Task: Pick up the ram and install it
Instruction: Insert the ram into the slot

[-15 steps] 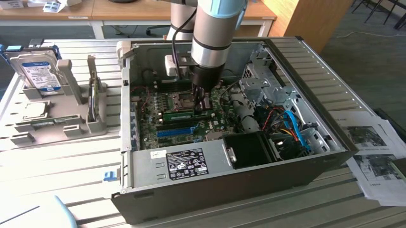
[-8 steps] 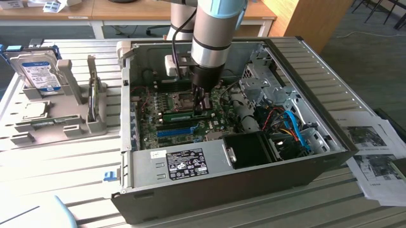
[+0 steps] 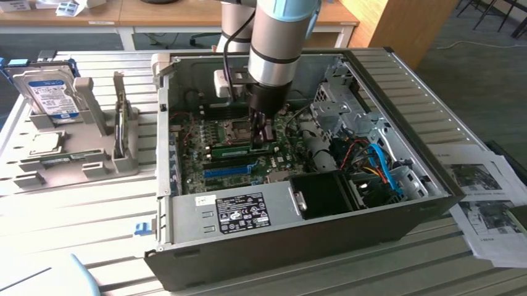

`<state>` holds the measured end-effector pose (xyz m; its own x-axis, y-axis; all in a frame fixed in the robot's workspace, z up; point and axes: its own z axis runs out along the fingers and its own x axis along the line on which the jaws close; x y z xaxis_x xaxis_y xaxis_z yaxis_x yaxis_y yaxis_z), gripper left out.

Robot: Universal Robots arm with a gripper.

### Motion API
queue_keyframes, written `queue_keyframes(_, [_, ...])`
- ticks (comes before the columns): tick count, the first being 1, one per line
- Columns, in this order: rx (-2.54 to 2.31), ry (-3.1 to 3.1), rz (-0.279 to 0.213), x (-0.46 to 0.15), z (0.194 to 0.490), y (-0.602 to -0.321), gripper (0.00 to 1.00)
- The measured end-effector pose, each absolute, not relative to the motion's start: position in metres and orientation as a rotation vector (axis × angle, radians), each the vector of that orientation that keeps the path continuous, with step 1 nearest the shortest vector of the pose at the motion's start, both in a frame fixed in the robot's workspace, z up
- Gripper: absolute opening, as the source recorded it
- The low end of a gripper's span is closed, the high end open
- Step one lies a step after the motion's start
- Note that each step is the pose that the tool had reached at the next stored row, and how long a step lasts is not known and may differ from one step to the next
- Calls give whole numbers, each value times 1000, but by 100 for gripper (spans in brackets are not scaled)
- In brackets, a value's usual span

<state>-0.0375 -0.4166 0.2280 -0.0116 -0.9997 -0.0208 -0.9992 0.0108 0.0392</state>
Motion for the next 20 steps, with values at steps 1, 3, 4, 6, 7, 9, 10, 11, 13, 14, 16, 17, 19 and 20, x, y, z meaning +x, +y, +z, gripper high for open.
queue_keyframes(1, [2199,-2224,-66,-38,229,-417,18])
queue_keyframes(3, [2199,-2224,-66,-38,231,-417,18])
queue_keyframes(4, [2199,-2224,-66,-38,232,-417,18])
queue_keyframes(6, [2199,-2224,-67,-38,235,-417,18])
queue_keyframes(7, [2199,-2224,-66,-38,236,-417,18])
queue_keyframes(9, [2199,-2224,-66,-38,239,-417,18])
queue_keyframes(10, [2199,-2224,-66,-38,240,-417,18])
queue_keyframes(11, [2199,-2224,-66,-38,242,-417,18])
queue_keyframes(13, [2199,-2224,-66,-38,245,-417,18])
queue_keyframes(14, [2199,-2224,-66,-38,246,-417,18])
queue_keyframes(16, [2199,-2224,-66,-38,249,-417,18])
queue_keyframes(17, [2199,-2224,-66,-38,250,-417,18])
queue_keyframes(19, [2199,-2224,-66,-38,252,-417,18])
queue_keyframes(20, [2199,-2224,-66,-38,253,-417,18])
